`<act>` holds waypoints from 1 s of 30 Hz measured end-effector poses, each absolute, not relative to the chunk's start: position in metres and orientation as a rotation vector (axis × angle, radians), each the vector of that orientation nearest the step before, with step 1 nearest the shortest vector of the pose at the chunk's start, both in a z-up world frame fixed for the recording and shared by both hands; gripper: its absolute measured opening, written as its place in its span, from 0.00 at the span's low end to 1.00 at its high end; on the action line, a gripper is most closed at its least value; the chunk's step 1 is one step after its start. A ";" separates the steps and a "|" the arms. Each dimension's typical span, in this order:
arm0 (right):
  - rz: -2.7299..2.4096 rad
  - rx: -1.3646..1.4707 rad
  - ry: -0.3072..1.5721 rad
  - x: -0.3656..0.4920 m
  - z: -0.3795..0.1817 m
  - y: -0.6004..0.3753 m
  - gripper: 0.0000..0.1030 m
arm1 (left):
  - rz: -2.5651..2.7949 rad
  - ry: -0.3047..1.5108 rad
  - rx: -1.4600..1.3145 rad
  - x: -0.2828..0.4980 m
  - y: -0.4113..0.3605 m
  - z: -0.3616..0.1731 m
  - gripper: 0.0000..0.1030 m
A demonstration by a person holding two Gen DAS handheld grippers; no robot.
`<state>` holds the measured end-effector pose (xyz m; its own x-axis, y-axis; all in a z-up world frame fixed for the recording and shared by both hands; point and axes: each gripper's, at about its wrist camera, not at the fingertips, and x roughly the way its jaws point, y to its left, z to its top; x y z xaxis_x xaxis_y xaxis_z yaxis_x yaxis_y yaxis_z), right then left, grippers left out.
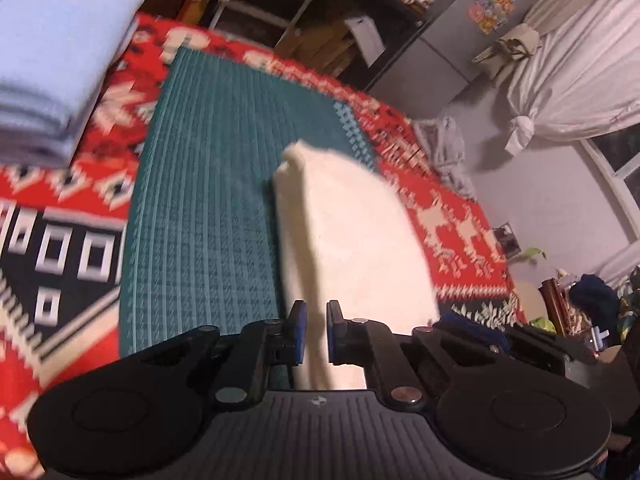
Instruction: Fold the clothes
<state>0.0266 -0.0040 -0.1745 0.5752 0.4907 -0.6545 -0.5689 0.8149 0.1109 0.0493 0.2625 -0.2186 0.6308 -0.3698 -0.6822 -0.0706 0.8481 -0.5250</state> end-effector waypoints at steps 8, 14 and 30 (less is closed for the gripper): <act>0.588 -0.086 0.803 0.067 -0.199 -0.002 0.12 | -0.167 0.886 -0.518 0.089 0.254 -0.221 0.30; 0.593 -0.105 0.762 0.081 -0.186 0.001 0.12 | -0.137 0.882 -0.546 0.102 0.258 -0.228 0.26; 0.657 -0.136 0.795 0.133 -0.190 0.036 0.12 | -0.101 0.880 -0.573 0.127 0.273 -0.234 0.19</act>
<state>0.1333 0.0358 -0.1905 0.5140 0.4957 -0.7000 -0.5941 0.7944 0.1262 0.1273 0.2731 -0.2338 0.6429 -0.3128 -0.6992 -0.1461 0.8459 -0.5129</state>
